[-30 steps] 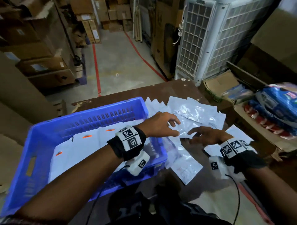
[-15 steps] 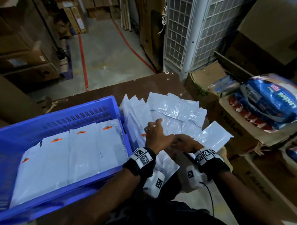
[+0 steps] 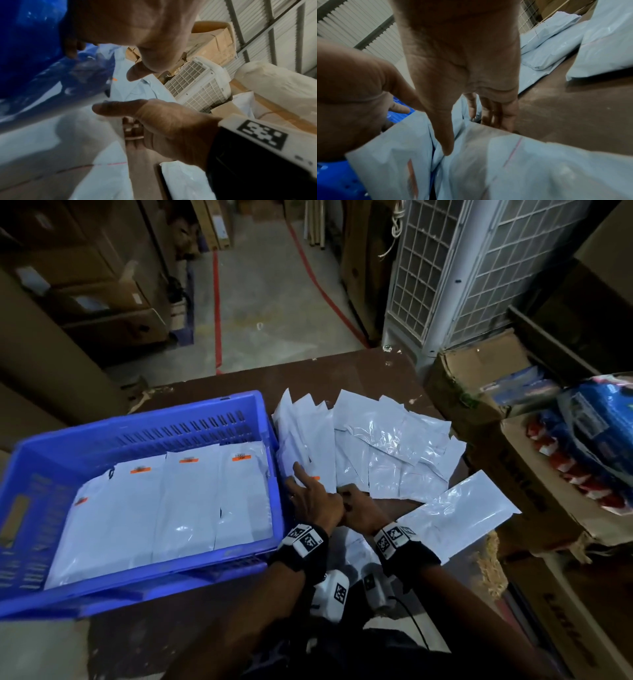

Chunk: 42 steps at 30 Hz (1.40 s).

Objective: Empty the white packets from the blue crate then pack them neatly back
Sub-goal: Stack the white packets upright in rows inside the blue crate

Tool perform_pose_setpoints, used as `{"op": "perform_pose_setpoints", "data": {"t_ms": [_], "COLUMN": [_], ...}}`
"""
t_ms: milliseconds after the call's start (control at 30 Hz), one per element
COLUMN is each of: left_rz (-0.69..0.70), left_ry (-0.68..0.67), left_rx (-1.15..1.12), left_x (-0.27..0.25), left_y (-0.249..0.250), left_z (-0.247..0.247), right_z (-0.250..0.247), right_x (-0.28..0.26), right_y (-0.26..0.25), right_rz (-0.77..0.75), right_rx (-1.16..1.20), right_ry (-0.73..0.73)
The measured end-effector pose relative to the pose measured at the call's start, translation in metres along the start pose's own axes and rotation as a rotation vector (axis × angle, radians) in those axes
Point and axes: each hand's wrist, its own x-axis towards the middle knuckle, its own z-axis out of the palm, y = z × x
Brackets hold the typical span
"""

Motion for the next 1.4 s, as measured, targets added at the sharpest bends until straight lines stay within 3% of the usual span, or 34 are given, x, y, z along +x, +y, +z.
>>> {"op": "perform_pose_setpoints", "data": {"t_ms": [167, 300, 433, 567, 700, 800, 1000, 1200, 1400], "left_rz": [-0.067, -0.088, -0.06, -0.031, -0.069, -0.031, -0.021, -0.028, -0.064], "left_ry": [0.041, 0.03, 0.044, 0.05, -0.078, -0.157, -0.323, -0.257, -0.071], "left_rx": [-0.175, -0.359, -0.545, -0.503, -0.5, -0.492, -0.555, -0.624, -0.766], "left_x": [0.007, 0.01, -0.005, -0.021, -0.029, -0.011, -0.055, -0.044, -0.03], "left_y": [-0.018, -0.035, -0.038, -0.05, -0.075, -0.111, -0.07, -0.044, -0.034], "left_z": [0.009, 0.016, 0.011, 0.008, 0.022, 0.061, 0.016, 0.023, 0.042], "right_z": [0.011, -0.003, -0.02, -0.034, -0.045, -0.05, -0.074, -0.106, -0.138], "right_x": [0.013, -0.024, -0.054, -0.083, -0.114, -0.133, -0.144, -0.122, -0.114], "right_y": [0.037, 0.008, 0.02, 0.048, 0.072, 0.076, 0.075, 0.07, 0.047], "right_rz": [-0.045, -0.044, -0.078, -0.005, 0.047, 0.051, 0.037, 0.063, -0.167], "right_rx": [-0.041, 0.038, 0.121, 0.16, 0.257, 0.335, 0.404, 0.344, 0.128], "right_ry": [-0.032, 0.057, 0.115, 0.204, 0.335, 0.404, 0.474, 0.466, 0.478]}}
